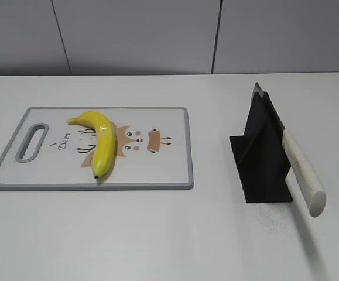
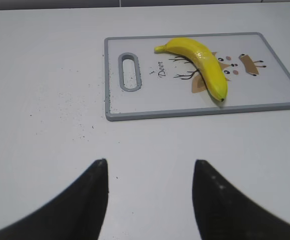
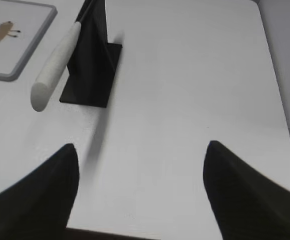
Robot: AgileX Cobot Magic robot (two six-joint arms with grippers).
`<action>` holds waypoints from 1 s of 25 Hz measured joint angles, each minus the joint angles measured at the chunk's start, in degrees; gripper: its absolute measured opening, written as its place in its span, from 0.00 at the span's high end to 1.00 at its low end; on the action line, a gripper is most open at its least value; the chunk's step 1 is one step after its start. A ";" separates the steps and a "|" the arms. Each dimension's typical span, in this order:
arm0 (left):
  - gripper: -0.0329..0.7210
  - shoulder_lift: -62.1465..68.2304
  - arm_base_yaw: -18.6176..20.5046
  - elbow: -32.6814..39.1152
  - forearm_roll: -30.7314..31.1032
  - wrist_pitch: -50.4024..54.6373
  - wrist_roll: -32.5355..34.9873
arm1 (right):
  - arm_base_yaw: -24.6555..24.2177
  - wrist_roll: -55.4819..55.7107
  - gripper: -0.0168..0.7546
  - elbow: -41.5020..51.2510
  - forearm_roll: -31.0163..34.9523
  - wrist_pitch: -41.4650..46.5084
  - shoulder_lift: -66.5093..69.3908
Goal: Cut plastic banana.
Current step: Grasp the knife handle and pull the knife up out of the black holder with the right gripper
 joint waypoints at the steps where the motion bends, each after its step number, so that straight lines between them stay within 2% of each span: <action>1: 0.26 0.00 0.00 0.00 0.00 0.00 0.00 | 0.00 0.06 0.22 -0.62 -0.70 0.60 1.59; 6: 0.26 0.00 0.00 0.00 0.00 0.00 0.00 | 0.06 0.11 0.22 -6.69 -2.12 6.37 13.54; 11: 0.26 0.00 0.00 0.00 0.00 0.00 0.00 | 1.69 1.95 0.23 -12.57 2.33 6.68 20.95; 19: 0.26 0.00 0.00 0.00 0.00 0.00 0.00 | 14.21 6.73 0.28 -14.06 1.70 6.22 33.30; 25: 0.26 0.00 0.00 0.00 0.00 0.00 0.00 | 18.79 11.83 0.28 -15.43 3.30 2.64 46.16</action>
